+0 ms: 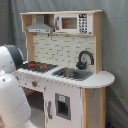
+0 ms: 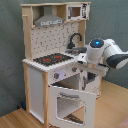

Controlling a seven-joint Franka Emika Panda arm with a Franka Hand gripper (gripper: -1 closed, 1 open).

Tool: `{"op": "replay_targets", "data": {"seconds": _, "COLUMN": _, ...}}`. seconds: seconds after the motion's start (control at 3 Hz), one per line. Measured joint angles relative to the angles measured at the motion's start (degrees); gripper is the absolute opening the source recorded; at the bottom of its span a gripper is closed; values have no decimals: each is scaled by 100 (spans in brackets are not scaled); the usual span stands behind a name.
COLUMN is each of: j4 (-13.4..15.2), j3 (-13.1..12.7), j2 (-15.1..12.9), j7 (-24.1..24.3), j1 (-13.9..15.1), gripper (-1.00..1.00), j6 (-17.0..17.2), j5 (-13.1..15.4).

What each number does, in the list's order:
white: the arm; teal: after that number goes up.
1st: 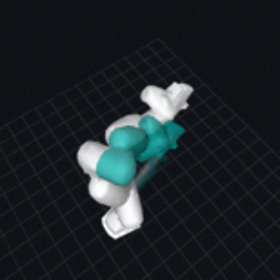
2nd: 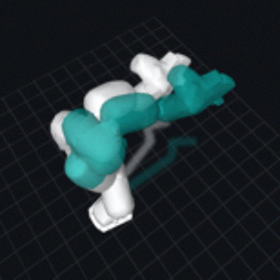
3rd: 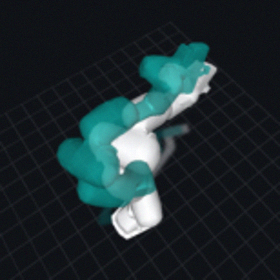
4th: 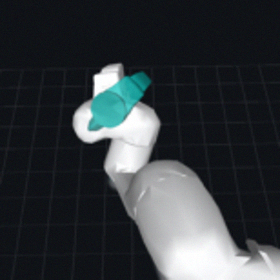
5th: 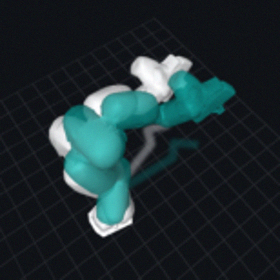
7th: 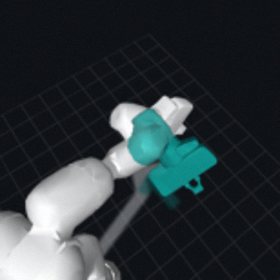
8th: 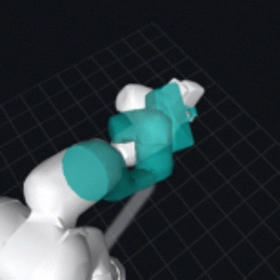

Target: Play with the kitchen

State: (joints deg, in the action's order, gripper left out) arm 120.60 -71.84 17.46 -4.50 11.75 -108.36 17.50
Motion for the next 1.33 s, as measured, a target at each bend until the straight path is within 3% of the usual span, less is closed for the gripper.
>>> {"op": "replay_targets", "data": {"seconds": 0.67, "j4": -324, "j3": 55, "j2": 729, "j7": -236, "j1": -93, "gripper": 100, "j6": 913, "j5": 121}}
{"op": "replay_targets", "data": {"seconds": 1.33, "j4": -578, "j3": 36, "j2": 1560, "j7": -625, "j1": -154, "gripper": 100, "j6": 1723, "j5": 550}}
